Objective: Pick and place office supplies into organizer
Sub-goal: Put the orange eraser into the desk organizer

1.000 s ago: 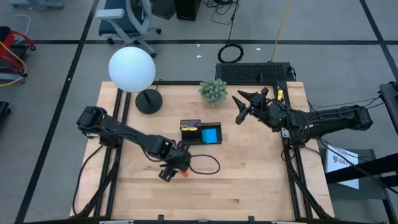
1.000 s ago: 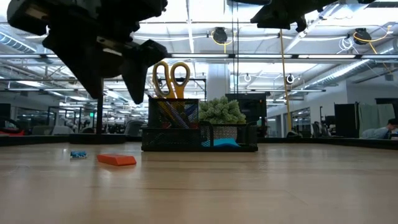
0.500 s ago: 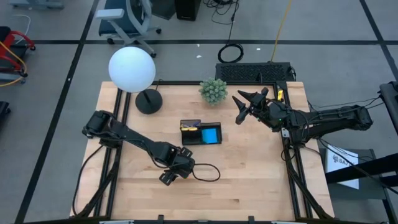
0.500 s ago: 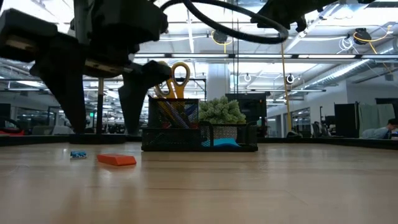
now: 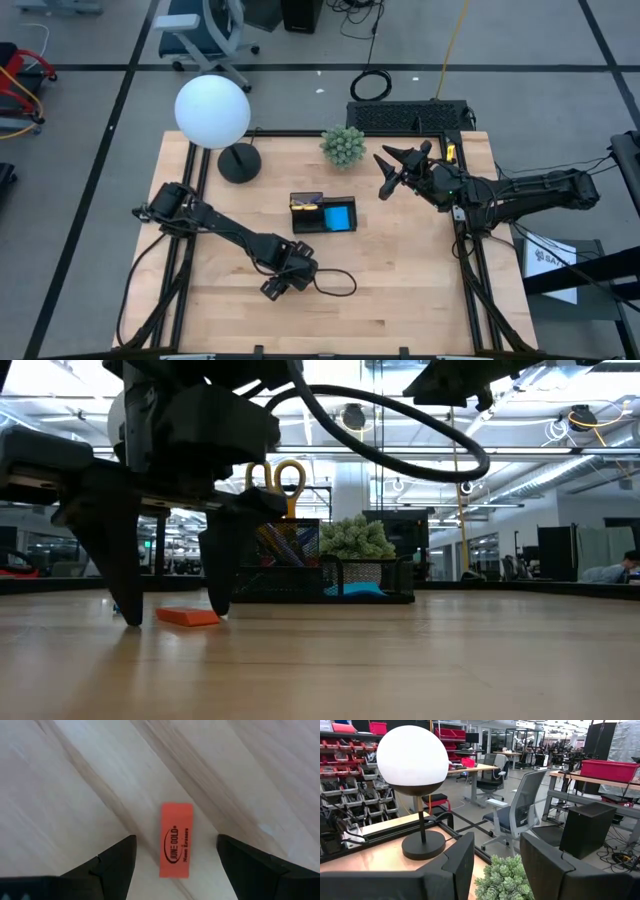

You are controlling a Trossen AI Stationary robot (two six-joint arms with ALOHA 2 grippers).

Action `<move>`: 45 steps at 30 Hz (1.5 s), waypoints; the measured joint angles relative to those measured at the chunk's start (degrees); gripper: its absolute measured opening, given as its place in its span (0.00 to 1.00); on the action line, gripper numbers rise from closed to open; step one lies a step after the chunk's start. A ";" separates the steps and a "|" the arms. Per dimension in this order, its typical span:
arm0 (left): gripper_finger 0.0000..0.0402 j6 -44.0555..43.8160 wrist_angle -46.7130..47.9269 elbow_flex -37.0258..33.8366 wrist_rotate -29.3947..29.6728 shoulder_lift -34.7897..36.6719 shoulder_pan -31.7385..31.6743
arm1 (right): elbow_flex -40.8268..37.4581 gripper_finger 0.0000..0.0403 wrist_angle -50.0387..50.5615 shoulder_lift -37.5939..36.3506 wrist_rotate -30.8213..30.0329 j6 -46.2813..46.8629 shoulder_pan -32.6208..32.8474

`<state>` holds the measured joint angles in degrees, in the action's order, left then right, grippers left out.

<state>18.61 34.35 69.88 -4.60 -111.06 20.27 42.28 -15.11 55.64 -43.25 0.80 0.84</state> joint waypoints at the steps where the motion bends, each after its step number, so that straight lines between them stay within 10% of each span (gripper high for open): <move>1: 0.70 0.36 0.00 0.01 -0.11 -0.10 0.00 | 0.00 0.38 0.00 0.00 0.00 0.00 0.00; 24: 0.68 2.20 4.36 0.05 -1.51 -0.27 0.00 | 0.00 0.38 0.00 0.00 -0.02 0.00 0.02; 38: 0.15 -0.71 1.73 -0.08 -1.62 -0.27 0.00 | 0.00 0.38 -0.01 0.00 0.00 0.00 0.01; 45: 0.09 -0.94 1.64 -0.08 -1.60 -0.31 0.00 | 0.00 0.38 0.00 0.00 -0.02 0.02 0.00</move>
<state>17.67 35.99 69.80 -6.20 -111.37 20.27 42.28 -15.12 55.64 -43.26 0.82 0.84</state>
